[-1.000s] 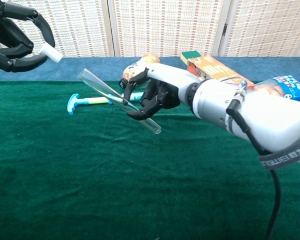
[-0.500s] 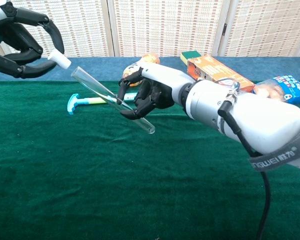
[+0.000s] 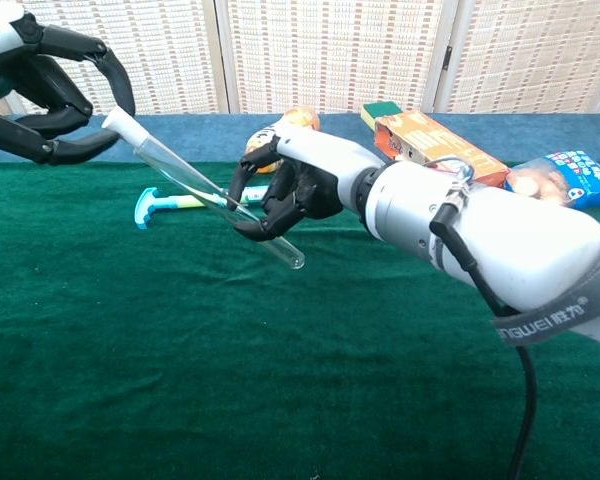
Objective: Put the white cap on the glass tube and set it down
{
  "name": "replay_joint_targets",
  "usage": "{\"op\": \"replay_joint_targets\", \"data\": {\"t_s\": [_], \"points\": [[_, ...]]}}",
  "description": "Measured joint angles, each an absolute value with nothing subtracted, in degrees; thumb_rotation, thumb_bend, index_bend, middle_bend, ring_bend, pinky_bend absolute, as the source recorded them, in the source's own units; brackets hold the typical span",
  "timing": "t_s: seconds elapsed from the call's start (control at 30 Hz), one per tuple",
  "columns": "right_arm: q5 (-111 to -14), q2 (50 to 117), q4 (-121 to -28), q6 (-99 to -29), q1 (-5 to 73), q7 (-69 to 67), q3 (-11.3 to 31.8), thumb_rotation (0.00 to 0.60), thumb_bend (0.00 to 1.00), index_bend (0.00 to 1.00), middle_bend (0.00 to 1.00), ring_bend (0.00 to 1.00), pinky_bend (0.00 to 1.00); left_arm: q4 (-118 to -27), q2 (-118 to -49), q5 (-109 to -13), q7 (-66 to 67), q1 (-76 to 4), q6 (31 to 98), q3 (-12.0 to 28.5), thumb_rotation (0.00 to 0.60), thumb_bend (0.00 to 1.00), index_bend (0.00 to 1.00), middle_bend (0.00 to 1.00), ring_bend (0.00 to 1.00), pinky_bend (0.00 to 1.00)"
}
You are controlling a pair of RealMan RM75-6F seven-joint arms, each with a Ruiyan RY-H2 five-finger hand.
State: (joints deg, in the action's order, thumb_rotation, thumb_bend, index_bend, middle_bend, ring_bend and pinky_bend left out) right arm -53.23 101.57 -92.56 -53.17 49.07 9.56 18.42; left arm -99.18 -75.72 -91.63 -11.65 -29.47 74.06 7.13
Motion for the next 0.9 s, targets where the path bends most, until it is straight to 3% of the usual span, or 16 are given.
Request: {"op": "replay_joint_targets", "data": {"t_s": [0.9], "points": [[-52.18,102.58,-92.8,-54.28,50.16,10.43,18.34,0.6,0.41,0.88,1.0,1.0,1.0,-98.77,-76.63,-91.52,-10.16,-30.19,73.62,6.52,0.6,0.46,0.6,0.99,0.89,0.83]]}}
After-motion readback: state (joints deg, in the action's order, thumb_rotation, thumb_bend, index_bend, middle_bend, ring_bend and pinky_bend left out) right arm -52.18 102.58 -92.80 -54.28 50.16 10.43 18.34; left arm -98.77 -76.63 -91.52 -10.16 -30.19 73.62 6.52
